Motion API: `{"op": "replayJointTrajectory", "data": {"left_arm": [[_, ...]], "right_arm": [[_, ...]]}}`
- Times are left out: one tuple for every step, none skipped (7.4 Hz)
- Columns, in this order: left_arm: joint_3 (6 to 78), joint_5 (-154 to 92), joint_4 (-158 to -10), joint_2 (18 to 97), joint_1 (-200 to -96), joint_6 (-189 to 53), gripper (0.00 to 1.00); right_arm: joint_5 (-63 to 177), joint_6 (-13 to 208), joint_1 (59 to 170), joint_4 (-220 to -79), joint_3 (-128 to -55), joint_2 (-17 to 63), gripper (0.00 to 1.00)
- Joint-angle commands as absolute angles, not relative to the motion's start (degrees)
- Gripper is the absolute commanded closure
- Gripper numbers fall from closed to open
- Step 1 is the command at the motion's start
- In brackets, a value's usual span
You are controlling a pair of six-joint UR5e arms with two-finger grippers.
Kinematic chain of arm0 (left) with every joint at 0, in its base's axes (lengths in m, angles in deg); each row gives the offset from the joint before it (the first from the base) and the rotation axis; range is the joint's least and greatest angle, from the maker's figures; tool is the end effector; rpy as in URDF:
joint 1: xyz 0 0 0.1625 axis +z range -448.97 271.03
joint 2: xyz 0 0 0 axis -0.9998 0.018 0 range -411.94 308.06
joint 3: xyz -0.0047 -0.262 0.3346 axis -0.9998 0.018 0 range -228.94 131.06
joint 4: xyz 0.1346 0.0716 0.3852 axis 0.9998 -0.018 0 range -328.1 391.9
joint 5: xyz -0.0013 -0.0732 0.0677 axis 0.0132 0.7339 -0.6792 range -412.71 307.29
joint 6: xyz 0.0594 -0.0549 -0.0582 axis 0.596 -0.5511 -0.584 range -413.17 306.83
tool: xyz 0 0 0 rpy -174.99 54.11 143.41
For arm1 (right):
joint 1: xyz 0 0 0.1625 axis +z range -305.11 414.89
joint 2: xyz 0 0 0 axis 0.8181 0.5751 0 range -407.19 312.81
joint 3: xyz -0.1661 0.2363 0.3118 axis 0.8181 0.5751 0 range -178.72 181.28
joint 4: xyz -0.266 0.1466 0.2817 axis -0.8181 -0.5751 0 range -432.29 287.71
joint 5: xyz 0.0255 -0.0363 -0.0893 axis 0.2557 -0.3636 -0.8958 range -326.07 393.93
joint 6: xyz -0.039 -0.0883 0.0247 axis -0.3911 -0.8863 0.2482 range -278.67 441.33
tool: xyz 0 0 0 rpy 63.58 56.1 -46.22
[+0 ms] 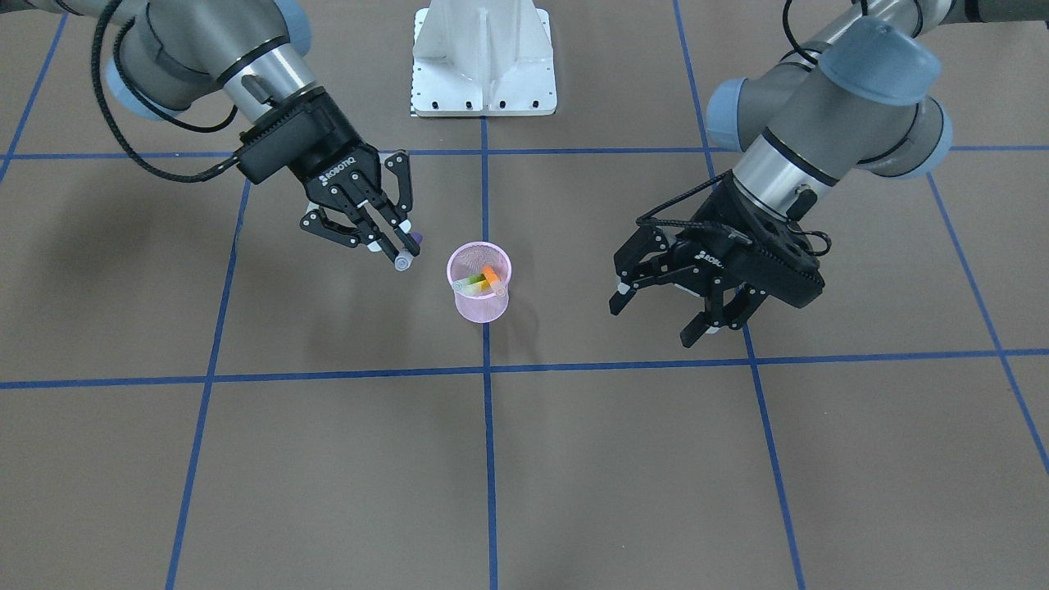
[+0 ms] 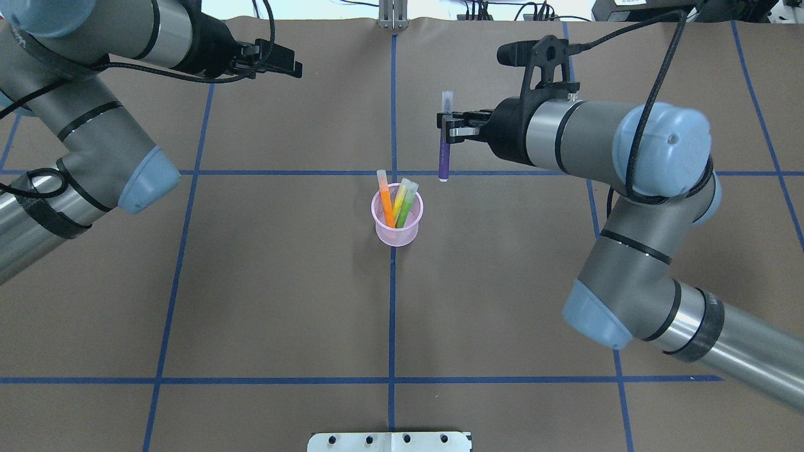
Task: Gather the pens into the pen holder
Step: 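Raise left gripper away while right carries purple marker toward cup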
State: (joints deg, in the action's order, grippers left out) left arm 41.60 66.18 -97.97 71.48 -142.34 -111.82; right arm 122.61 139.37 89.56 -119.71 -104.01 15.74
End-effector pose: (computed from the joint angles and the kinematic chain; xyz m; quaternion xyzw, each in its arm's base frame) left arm 0.3320 -0.5893 0.2267 0.2446 0.5641 -0.0008 0.7886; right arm -0.4091 -0.4478 0.1861 0.3780 -0.5595 0.0252 0.7372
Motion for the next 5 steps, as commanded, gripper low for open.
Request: {"op": "replayJointTrajectory", "data": {"left_arm": [[41.1,67.9,-97.7,69.7,-144.0,-111.0,0.01],[40.6,67.9,-97.7,69.5,-144.3,-111.0,0.01],[40.3,67.9,-97.7,69.6,-144.3,-111.0,0.01],[40.3,67.9,-97.7,69.5,-144.2,-111.0,0.01],[40.0,67.9,-97.7,69.6,-144.2,-110.9,0.01]], "right_arm": [[113.0,138.7,83.0,-117.7,-100.0,13.0,1.00],[110.6,138.6,81.6,-116.5,-98.7,12.8,1.00],[110.5,137.1,81.2,-116.5,-98.3,12.9,1.00],[110.4,135.8,81.1,-116.4,-97.2,12.8,1.00],[110.4,135.8,81.1,-116.4,-96.7,12.8,1.00]]}}
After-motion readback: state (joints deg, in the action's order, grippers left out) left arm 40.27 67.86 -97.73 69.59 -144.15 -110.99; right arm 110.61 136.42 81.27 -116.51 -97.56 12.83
